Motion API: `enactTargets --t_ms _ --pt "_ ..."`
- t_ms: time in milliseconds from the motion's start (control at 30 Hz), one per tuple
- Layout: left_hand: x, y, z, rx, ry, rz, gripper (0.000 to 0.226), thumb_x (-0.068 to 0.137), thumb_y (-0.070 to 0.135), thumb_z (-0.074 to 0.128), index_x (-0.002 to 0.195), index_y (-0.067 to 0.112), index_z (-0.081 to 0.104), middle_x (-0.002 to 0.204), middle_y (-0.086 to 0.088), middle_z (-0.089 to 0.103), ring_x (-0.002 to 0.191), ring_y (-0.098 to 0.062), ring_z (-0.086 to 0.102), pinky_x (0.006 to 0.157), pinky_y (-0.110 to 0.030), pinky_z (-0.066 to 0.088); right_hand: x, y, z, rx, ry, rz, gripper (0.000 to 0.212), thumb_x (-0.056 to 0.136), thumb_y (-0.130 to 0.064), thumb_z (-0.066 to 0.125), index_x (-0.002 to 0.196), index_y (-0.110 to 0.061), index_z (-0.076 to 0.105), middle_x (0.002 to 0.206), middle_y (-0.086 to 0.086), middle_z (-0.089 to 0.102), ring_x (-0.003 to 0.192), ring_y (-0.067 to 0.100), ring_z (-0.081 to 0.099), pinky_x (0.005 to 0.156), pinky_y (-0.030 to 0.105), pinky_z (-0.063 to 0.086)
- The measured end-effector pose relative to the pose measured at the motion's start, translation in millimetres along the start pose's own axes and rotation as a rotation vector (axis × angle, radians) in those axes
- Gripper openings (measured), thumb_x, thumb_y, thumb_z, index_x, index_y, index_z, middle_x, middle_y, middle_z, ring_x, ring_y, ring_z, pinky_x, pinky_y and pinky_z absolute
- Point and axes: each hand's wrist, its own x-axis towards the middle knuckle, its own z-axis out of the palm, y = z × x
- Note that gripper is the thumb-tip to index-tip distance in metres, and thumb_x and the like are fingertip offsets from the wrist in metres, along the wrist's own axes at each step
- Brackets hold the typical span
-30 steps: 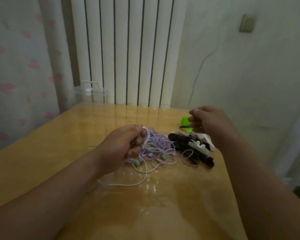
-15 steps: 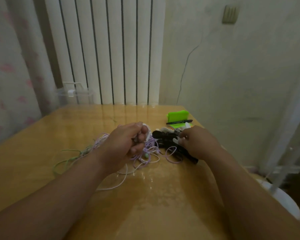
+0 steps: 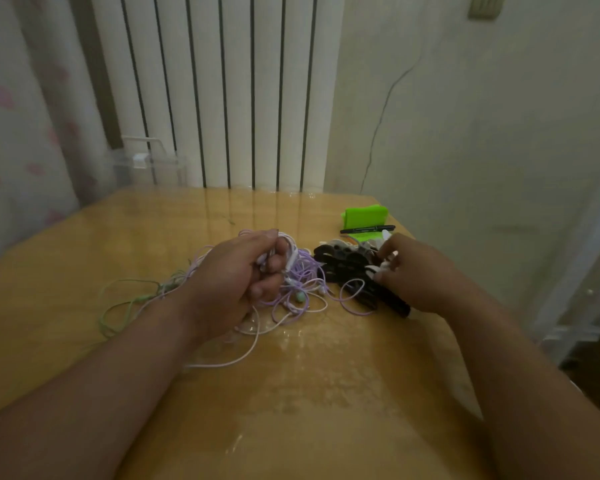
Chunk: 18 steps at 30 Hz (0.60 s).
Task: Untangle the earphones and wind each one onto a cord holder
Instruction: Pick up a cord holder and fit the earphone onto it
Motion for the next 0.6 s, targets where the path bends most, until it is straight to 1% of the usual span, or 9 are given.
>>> enactTargets --t_ms 33,100,167,200,267,333,400,467,600 --pt "-0.4 1.1 -0.6 -0.008 0.004 0.001 0.031 0.111 0.025 0.040 0.090 0.009 0.055 0.068 0.000 0.045 0.047 -0.012 0.026 0.054 -0.030 0.018 -1.3 -0.2 -1.7 0.053 0.036 0.016 0.029 0.098 -0.033 0.070 0.121 -0.018 0.062 0.122 0.008 0.068 0.094 0.024 0.061 0.083 0.038 0.052" --pt "-0.8 1.6 -1.9 -0.026 0.010 -0.007 0.031 0.111 0.025 0.040 0.087 0.010 0.055 0.067 -0.001 0.044 0.047 -0.012 0.025 0.053 -0.029 0.017 -5.3 -1.4 -6.0 0.180 0.160 0.015 0.027 0.099 -0.031 0.068 0.115 -0.009 0.068 0.104 0.012 0.069 0.090 0.029 0.064 0.080 0.042 0.052" --pt "-0.1 2.4 -3.2 -0.044 0.019 -0.010 0.031 0.110 0.025 0.041 0.084 0.012 0.053 0.067 -0.001 0.042 0.047 -0.013 0.024 0.052 -0.030 0.016 -13.1 -8.6 -9.2 0.461 0.243 0.012 0.021 0.100 -0.029 0.067 0.105 -0.010 0.072 0.093 0.011 0.069 0.083 0.027 0.064 0.071 0.040 0.051" --pt "-0.1 3.5 -4.7 -0.050 0.025 -0.004 0.032 0.110 0.026 0.040 0.084 0.012 0.053 0.067 0.000 0.041 0.048 -0.013 0.023 0.053 -0.031 0.016 -18.3 -17.7 -10.3 0.656 0.214 0.015 0.017 0.100 -0.029 0.067 0.101 -0.012 0.072 0.088 0.008 0.069 0.077 0.025 0.062 0.066 0.039 0.049" --pt "0.6 5.2 -6.9 -0.064 0.029 0.014 0.034 0.110 0.029 0.039 0.083 0.014 0.053 0.067 0.000 0.040 0.049 -0.014 0.023 0.053 -0.032 0.016 -25.5 -39.4 -10.2 1.011 0.043 0.011 0.020 0.101 -0.026 0.065 0.098 -0.008 0.072 0.080 0.007 0.067 0.071 0.023 0.059 0.062 0.035 0.046" --pt "0.2 8.2 -9.1 -0.074 0.037 0.035 0.037 0.111 0.033 0.038 0.082 0.014 0.052 0.067 0.000 0.040 0.050 -0.014 0.022 0.053 -0.031 0.018 -31.6 -63.5 -9.3 1.182 -0.189 -0.001 0.025 0.103 -0.025 0.060 0.100 0.000 0.068 0.079 0.012 0.064 0.067 0.021 0.059 0.057 0.030 0.045" --pt "0.0 10.7 -10.6 -0.093 0.053 0.063 0.040 0.111 0.036 0.038 0.081 0.014 0.052 0.067 0.000 0.039 0.050 -0.014 0.022 0.055 -0.033 0.016 -36.4 -87.3 -9.6 1.108 -0.384 -0.045 0.027 0.104 -0.026 0.056 0.098 -0.002 0.065 0.078 0.012 0.061 0.062 0.017 0.055 0.052 0.026 0.042" --pt "-0.8 13.3 -13.7 -0.112 0.080 0.092 0.040 0.111 0.036 0.039 0.079 0.015 0.053 0.066 -0.001 0.038 0.049 -0.014 0.023 0.054 -0.032 0.015 -36.4 -105.4 -7.0 1.063 -0.505 -0.073 0.028 0.105 -0.028 0.055 0.094 -0.005 0.066 0.074 0.009 0.059 0.058 0.015 0.052 0.049 0.023 0.039" --pt "-0.6 14.2 -18.7 -0.105 0.100 0.144 0.041 0.110 0.035 0.040 0.076 0.016 0.055 0.065 -0.002 0.037 0.048 -0.014 0.024 0.054 -0.034 0.013 -34.2 -121.8 5.9 1.146 -0.568 -0.067 0.028 0.103 -0.030 0.058 0.094 -0.005 0.064 0.065 0.006 0.054 0.053 0.014 0.044 0.051 0.026 0.030"
